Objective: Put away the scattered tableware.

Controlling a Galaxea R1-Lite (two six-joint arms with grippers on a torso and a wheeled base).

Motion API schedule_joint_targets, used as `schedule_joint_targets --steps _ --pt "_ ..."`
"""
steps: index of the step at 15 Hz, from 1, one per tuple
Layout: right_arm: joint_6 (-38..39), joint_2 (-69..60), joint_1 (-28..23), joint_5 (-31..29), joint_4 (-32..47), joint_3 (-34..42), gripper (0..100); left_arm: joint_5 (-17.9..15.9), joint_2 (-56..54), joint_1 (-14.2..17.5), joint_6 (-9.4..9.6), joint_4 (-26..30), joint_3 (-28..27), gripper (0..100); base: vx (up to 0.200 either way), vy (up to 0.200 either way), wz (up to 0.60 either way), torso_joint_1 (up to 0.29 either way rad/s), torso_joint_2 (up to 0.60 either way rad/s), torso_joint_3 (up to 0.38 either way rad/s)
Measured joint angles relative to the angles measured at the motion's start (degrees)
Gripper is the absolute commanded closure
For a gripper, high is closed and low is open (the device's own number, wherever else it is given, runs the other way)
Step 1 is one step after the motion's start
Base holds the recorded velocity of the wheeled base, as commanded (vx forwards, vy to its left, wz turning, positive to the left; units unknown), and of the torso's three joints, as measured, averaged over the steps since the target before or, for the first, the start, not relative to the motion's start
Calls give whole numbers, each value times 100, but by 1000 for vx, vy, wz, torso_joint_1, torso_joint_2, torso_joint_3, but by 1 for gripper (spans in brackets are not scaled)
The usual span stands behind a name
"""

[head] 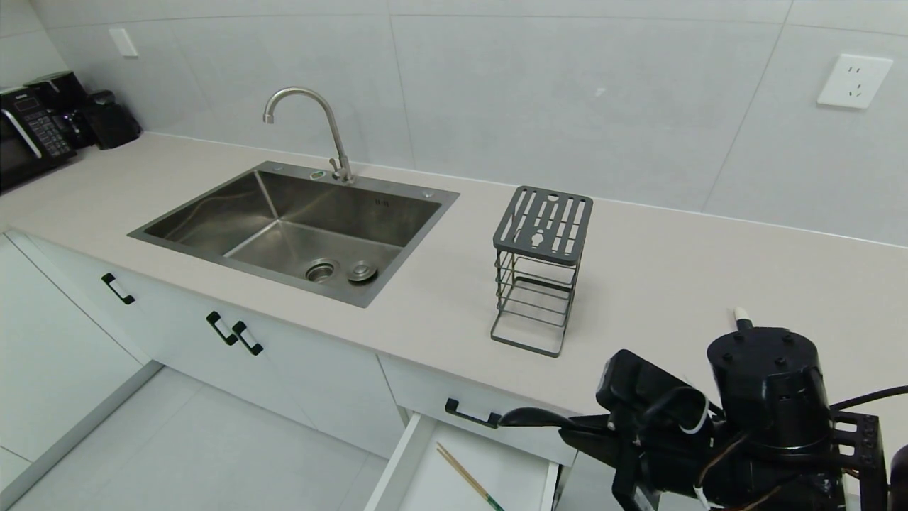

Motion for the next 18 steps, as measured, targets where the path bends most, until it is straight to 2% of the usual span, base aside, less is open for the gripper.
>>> schedule_joint_targets --steps 5,9,18 --pt "156 312 507 24 32 -328 100 2 0 2 -2 0 0 0 0 0 0 0 0 0" --pt "150 496 1019 13 51 -1062 100 0 0 2 -2 0 0 0 0 0 0 0 0 0" --pt "262 878 1133 -229 57 -1734 100 0 0 2 -2 0 0 0 0 0 0 0 0 0"
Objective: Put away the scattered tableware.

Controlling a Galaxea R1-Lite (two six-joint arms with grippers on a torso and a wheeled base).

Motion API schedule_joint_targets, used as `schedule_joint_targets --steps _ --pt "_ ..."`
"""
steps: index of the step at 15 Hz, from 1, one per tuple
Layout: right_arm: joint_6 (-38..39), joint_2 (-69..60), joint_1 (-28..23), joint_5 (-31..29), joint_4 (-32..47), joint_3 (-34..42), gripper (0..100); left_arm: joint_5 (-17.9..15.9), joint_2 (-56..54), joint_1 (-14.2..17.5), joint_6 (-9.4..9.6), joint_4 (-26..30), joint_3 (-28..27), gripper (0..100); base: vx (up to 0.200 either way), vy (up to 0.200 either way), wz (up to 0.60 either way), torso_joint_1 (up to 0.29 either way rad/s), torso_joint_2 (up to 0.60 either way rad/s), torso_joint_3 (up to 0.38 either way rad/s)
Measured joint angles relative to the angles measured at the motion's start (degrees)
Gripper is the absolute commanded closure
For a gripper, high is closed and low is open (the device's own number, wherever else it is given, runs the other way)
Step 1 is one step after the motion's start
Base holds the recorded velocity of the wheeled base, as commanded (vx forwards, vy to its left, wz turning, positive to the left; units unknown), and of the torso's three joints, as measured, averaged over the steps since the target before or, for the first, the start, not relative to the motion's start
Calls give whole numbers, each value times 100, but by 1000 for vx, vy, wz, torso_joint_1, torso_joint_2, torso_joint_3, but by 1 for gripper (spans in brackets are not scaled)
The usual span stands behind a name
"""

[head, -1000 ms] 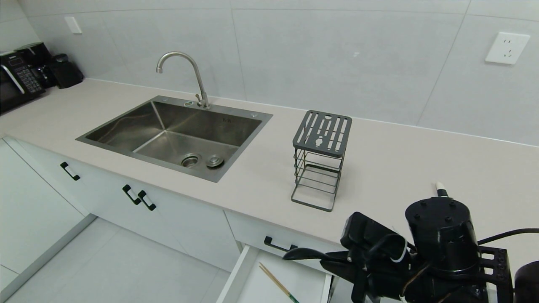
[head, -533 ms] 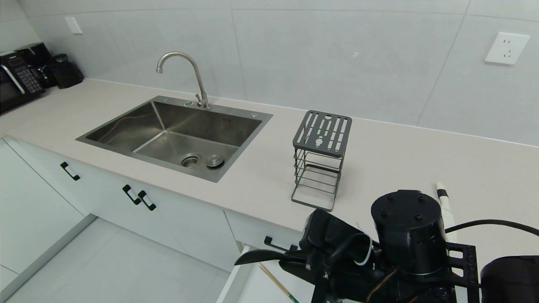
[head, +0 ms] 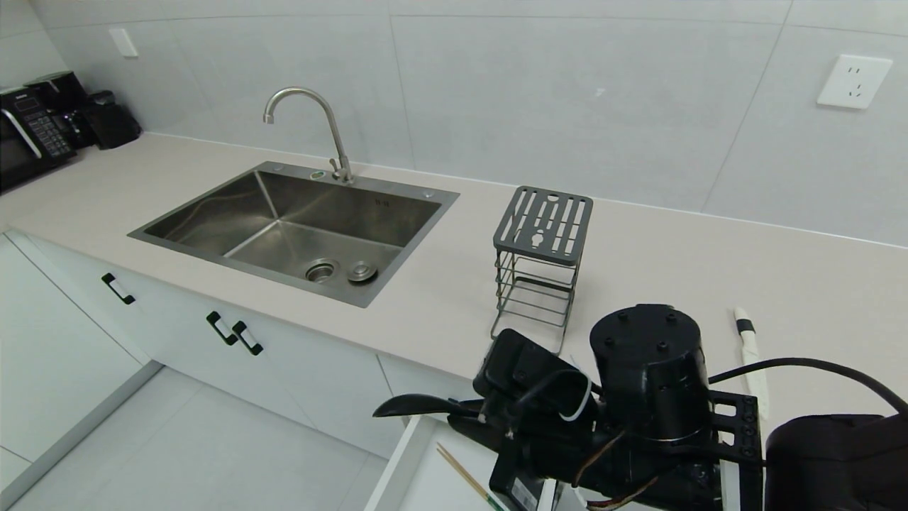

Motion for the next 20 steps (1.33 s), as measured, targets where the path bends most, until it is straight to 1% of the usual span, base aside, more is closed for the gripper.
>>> schedule_joint_targets --steps 3,7,11,13,14,15,20 --pt "116 35 71 -22 0 -52 100 2 0 0 0 0 0 0 0 0 0 0 0 0" --pt "132 20 223 -236 21 -171 100 2 0 -2 0 5 0 0 0 0 0 -166 338 166" --pt "148 -30 466 -343 311 -477 100 2 0 -2 2 7 0 0 0 0 0 -251 507 251" --pt "310 -44 557 -354 315 -634 100 2 0 0 0 0 0 0 0 0 0 -273 557 266" --pt "510 -45 595 -354 323 -692 100 0 0 0 0 -2 0 0 0 0 0 -281 544 266" --pt "611 -48 614 -360 317 -717 100 2 0 0 0 0 0 0 0 0 0 -281 549 266" --pt "627 -48 623 -360 333 -708 100 0 0 0 0 0 0 0 0 0 0 -267 523 251"
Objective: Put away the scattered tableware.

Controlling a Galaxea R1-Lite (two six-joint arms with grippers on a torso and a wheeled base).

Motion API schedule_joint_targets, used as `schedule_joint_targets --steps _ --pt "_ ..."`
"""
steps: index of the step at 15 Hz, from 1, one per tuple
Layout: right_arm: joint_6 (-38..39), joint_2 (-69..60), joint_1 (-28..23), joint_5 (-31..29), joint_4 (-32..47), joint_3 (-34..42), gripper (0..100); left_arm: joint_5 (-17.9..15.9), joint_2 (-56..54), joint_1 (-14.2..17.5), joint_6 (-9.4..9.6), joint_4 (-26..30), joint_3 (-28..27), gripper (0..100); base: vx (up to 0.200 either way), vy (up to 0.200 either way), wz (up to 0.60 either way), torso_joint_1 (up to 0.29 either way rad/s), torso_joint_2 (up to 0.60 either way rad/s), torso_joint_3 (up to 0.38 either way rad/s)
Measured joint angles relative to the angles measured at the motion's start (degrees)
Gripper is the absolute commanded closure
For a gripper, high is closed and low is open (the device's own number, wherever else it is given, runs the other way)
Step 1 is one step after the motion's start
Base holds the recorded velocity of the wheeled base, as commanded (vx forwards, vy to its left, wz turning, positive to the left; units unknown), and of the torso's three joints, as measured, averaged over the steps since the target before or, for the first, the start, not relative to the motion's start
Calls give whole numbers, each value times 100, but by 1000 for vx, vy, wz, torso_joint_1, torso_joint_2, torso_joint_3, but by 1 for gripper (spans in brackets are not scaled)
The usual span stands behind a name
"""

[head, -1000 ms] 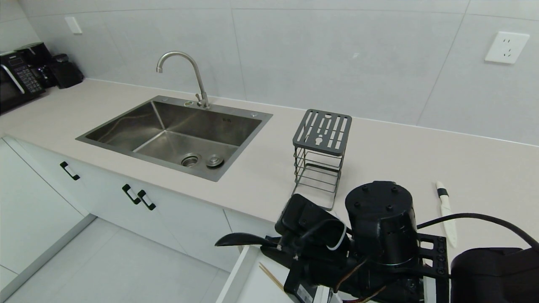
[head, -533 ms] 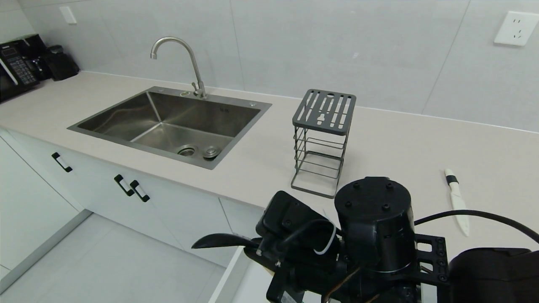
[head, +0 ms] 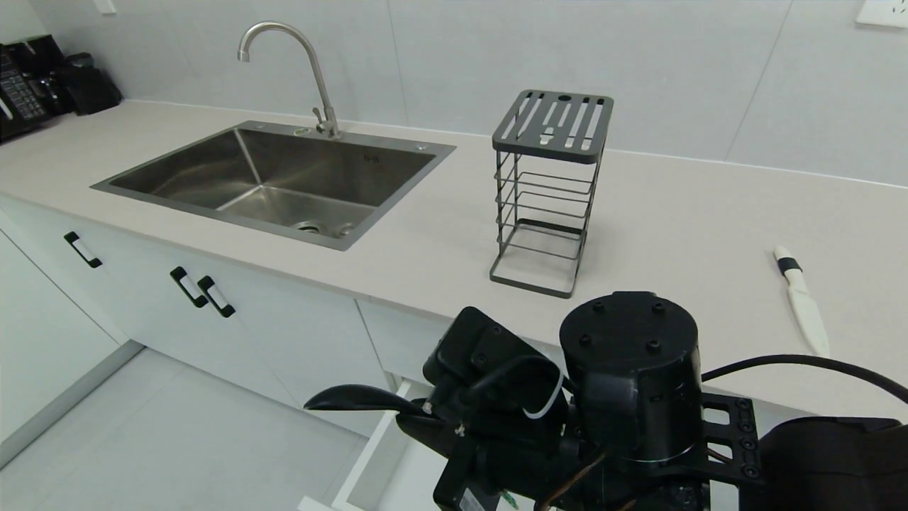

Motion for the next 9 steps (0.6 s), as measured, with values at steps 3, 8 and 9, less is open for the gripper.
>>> schedule_joint_targets --steps 3,8,9 --pt "-2 2 -4 -11 1 -4 100 2 0 0 -1 -5 2 0 0 0 0 -256 500 233" --pt "-27 2 -4 -22 1 -17 100 0 0 0 2 -5 0 0 0 0 0 -253 486 225" --pt "-27 2 -2 -21 -7 -17 100 2 0 0 0 -2 0 0 0 0 0 -256 471 212"
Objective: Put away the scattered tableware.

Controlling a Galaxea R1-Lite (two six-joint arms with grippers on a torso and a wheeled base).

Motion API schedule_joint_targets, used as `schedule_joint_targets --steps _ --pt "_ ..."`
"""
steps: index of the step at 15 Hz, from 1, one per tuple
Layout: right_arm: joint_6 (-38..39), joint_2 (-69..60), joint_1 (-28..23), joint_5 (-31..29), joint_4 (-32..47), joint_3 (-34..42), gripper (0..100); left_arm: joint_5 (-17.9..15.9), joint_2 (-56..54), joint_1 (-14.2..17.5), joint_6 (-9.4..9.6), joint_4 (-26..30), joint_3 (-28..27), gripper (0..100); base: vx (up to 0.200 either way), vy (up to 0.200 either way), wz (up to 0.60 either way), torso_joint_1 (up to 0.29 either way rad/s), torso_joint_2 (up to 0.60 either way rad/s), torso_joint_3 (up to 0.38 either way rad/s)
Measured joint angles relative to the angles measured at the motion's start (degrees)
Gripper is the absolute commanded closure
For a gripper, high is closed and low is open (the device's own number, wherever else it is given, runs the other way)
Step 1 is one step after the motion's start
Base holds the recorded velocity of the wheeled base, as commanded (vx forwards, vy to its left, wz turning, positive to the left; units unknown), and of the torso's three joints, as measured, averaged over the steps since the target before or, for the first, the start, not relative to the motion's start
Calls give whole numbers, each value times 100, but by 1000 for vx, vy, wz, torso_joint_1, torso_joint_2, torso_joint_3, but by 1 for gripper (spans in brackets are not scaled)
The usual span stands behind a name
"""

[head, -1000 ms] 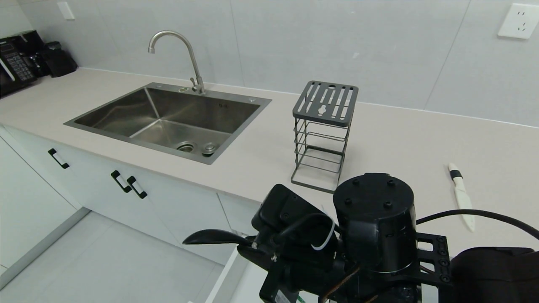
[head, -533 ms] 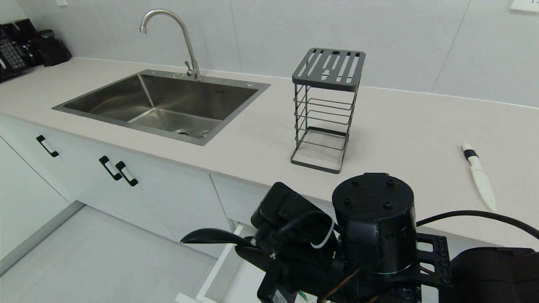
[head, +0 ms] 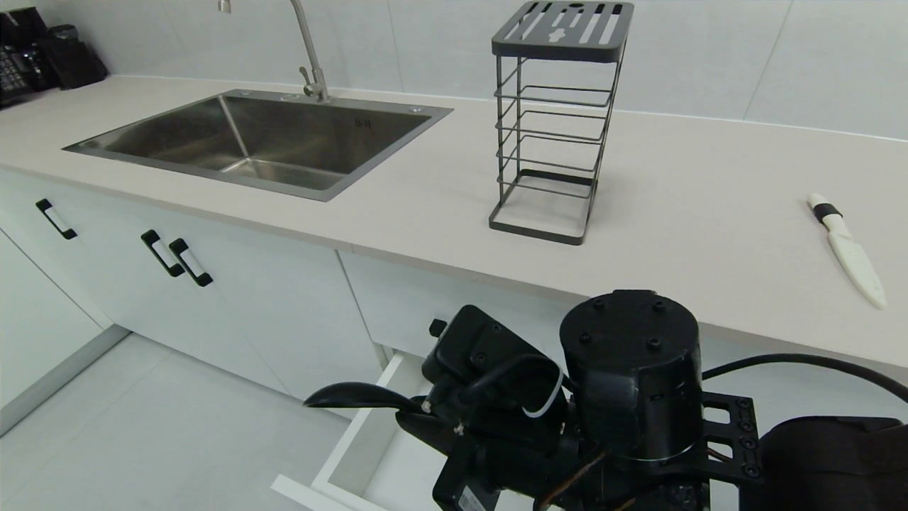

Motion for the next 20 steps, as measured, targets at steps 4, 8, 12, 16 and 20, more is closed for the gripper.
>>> schedule_joint_targets --steps 4,8,12,16,20 --pt "-5 0 5 0 -28 -11 100 0 0 0 0 2 0 0 0 0 0 -254 376 144" --pt "-5 -94 24 16 -30 151 100 -2 0 0 0 2 0 0 0 0 0 -254 338 116" --pt "-66 -488 16 38 -68 675 100 -2 0 0 0 5 0 0 0 0 0 -89 270 83" --pt "-63 -829 -144 38 -296 1141 100 0 0 -2 2 2 0 0 0 0 0 -2 72 29" --pt "-60 -835 -411 79 -525 1189 100 0 0 -2 0 2 0 0 0 0 0 0 0 0"
